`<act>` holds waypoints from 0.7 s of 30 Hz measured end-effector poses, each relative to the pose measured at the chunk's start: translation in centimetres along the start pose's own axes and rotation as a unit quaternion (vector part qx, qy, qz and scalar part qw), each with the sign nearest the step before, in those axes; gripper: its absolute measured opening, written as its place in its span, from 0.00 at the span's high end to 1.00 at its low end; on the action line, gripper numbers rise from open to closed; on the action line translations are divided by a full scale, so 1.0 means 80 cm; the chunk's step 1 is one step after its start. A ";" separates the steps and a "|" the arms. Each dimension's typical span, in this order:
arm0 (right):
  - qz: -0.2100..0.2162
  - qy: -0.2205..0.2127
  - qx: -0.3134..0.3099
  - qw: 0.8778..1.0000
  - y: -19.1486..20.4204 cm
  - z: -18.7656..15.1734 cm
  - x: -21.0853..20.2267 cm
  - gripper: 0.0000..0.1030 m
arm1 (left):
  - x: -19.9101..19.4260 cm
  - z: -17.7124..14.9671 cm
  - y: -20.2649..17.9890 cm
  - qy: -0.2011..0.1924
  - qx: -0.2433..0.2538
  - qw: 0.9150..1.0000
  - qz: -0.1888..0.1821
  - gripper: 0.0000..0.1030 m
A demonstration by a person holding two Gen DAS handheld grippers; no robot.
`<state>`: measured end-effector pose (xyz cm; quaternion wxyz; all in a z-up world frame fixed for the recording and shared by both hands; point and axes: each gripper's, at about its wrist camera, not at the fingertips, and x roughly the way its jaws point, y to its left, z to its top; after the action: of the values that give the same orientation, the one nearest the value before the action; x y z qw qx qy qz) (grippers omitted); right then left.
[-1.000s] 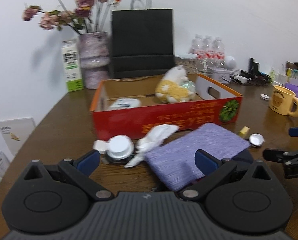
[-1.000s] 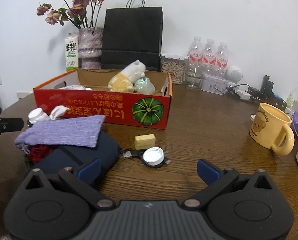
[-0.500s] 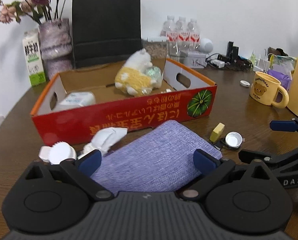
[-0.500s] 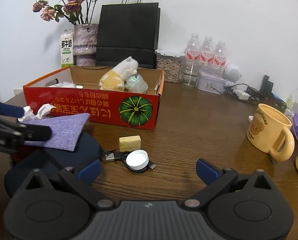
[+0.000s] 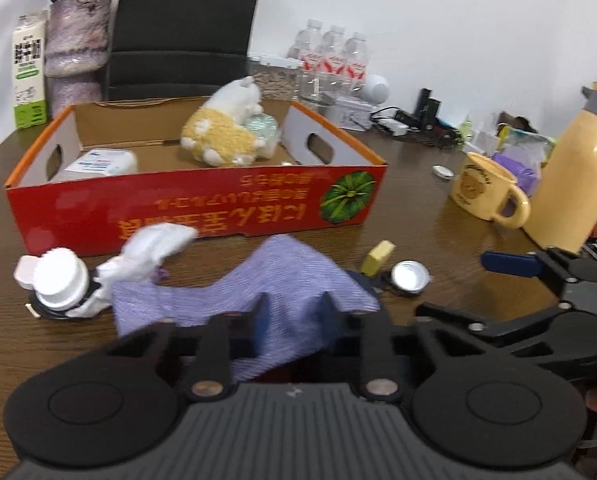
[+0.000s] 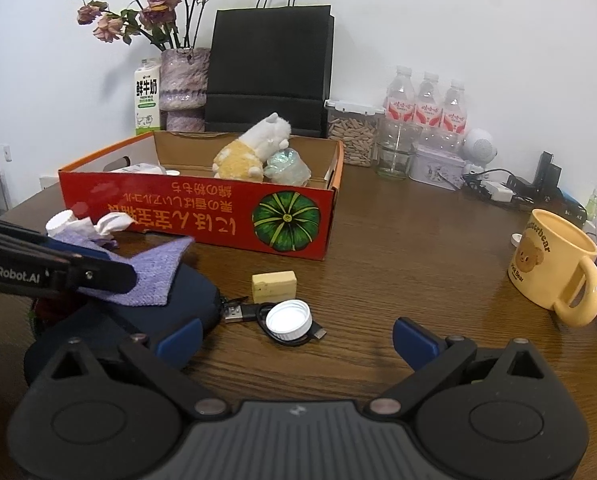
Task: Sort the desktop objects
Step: 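Close the left tool on the purple cloth while the right tool grips the yellow sponge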
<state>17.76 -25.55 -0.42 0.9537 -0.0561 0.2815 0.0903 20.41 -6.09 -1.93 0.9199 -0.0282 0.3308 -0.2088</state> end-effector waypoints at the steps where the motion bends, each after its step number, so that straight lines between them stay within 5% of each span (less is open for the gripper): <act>1: 0.000 0.000 0.000 1.000 0.000 0.000 0.000 0.02 | 0.000 0.000 -0.003 -0.002 0.002 1.000 0.004 0.87; 5: 0.002 -0.002 -0.001 1.000 0.001 0.000 -0.003 0.02 | -0.009 0.004 -0.008 -0.015 0.005 1.000 0.011 0.98; 16: 0.011 -0.012 -0.003 1.000 0.008 0.004 -0.009 0.02 | -0.033 0.015 -0.001 -0.042 0.010 0.998 0.046 0.95; 18: 0.012 -0.013 -0.003 1.000 0.009 0.004 -0.010 0.01 | -0.031 0.015 -0.001 -0.039 0.015 0.997 0.062 0.77; 19: 0.012 -0.013 -0.003 1.000 0.009 0.004 -0.010 0.01 | -0.029 0.015 0.000 -0.036 0.018 0.997 0.065 0.51; 20: 0.012 -0.013 -0.002 1.000 0.009 0.004 -0.010 0.01 | -0.027 0.014 0.000 -0.034 0.019 0.997 0.070 0.36; 21: 0.011 -0.012 -0.002 1.000 0.008 0.004 -0.010 0.01 | -0.025 0.014 -0.001 -0.030 0.024 0.997 0.071 0.34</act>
<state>17.14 -24.94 0.21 0.9559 -0.0536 0.2703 0.1018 19.64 -5.46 0.16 0.9425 0.0109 0.2987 -0.1498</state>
